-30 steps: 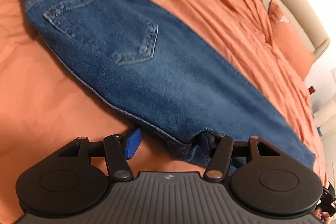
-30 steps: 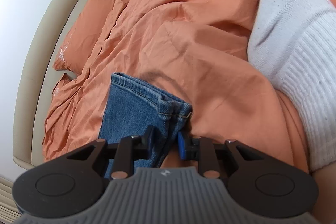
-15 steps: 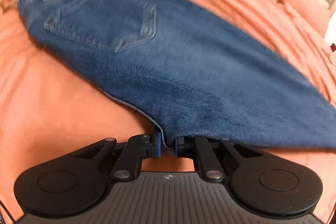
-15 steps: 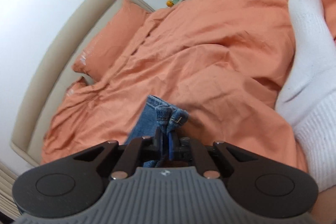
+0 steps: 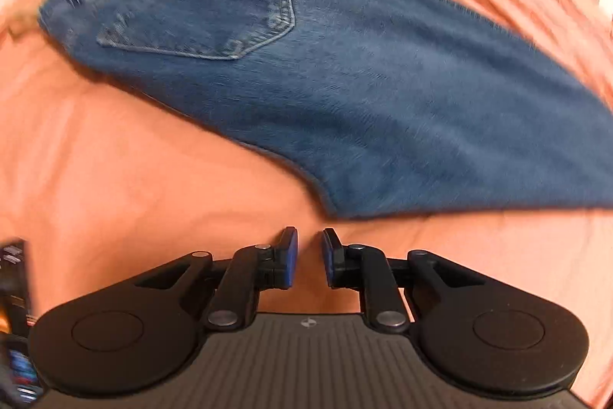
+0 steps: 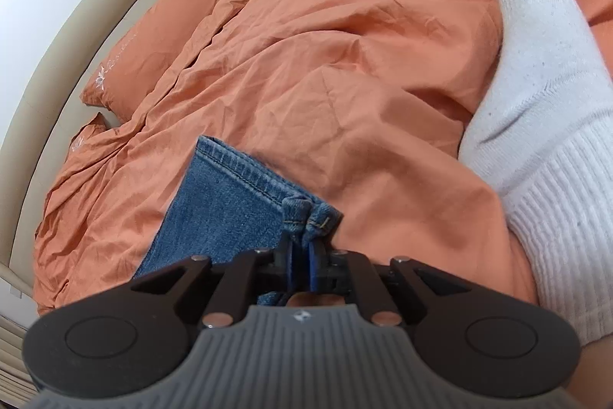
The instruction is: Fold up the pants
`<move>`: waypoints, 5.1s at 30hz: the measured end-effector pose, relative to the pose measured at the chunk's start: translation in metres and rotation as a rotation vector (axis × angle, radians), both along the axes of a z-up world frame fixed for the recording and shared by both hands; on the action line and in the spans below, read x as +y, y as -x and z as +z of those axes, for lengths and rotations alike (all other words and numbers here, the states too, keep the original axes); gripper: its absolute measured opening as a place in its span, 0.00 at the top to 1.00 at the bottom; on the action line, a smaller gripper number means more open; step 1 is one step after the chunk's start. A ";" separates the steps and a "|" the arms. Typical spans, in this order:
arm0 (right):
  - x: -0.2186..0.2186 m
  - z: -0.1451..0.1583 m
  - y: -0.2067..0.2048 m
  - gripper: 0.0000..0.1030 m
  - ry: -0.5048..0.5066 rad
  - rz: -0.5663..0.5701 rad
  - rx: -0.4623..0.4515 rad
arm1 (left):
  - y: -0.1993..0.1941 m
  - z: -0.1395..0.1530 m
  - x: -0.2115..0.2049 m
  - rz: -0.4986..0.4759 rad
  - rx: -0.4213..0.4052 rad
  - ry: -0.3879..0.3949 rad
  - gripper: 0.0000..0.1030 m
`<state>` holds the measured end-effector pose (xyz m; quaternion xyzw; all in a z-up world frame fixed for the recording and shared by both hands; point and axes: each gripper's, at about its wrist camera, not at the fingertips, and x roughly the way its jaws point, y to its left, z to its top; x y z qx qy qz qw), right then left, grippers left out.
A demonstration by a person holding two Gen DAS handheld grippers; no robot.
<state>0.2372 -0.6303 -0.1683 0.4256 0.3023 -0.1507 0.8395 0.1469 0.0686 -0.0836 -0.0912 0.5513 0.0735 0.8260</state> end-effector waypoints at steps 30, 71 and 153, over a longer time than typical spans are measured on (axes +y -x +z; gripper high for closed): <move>-0.002 -0.007 -0.004 0.68 -0.151 0.109 -0.027 | -0.128 -0.013 -0.183 -0.468 -0.259 -0.058 0.76; -0.026 0.005 -0.032 0.89 0.001 0.272 -0.112 | -0.224 -0.016 -0.320 -0.884 -0.290 -0.269 0.79; 0.369 0.086 -0.054 0.49 0.384 0.915 -0.014 | -0.172 -0.013 0.018 -0.086 -0.205 0.734 0.40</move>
